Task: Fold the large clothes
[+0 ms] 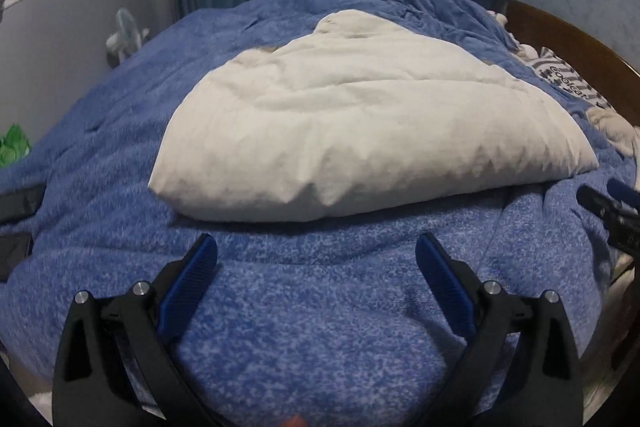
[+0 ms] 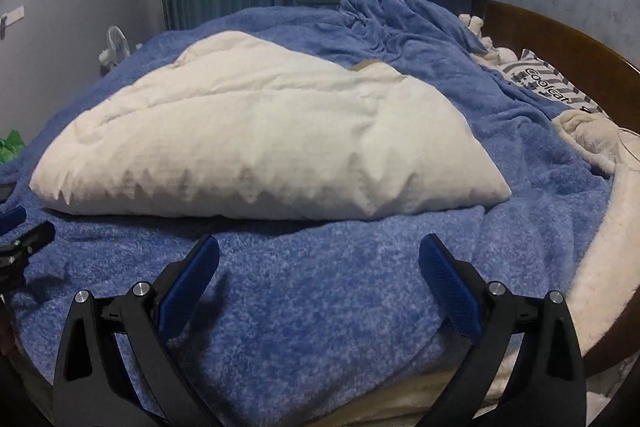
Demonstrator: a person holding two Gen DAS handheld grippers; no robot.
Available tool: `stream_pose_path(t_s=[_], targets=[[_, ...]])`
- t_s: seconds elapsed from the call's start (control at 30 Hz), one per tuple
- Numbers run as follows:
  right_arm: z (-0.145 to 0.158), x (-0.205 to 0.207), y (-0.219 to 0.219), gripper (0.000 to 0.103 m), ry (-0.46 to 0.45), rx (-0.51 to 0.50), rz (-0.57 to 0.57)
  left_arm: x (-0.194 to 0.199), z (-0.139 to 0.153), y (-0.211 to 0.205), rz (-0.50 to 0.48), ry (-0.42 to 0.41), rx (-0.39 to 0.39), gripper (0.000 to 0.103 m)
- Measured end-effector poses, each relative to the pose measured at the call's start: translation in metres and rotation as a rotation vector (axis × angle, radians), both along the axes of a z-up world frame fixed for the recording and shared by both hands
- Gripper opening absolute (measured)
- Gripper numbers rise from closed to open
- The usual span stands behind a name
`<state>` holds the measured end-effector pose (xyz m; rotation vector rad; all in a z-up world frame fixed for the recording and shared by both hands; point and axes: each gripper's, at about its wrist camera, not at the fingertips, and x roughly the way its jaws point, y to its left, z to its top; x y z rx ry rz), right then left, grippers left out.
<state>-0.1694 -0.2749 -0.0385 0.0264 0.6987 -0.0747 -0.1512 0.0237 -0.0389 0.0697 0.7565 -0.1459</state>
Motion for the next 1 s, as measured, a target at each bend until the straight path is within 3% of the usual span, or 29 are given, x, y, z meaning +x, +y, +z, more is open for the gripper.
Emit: stream_pose_path(t_s=[0.37, 1.0], targets=[[-0.011, 0.008, 0.001, 0.096, 0.021, -0.016, -0.007, 0.006, -0.002, 0.009, -0.005, 0.017, -0.05, 0.095], [-0.011, 0.008, 0.003, 0.097, 0.026, -0.009, -0.019, 0.006, -0.006, -0.002, -0.007, 0.028, -0.036, 0.095]])
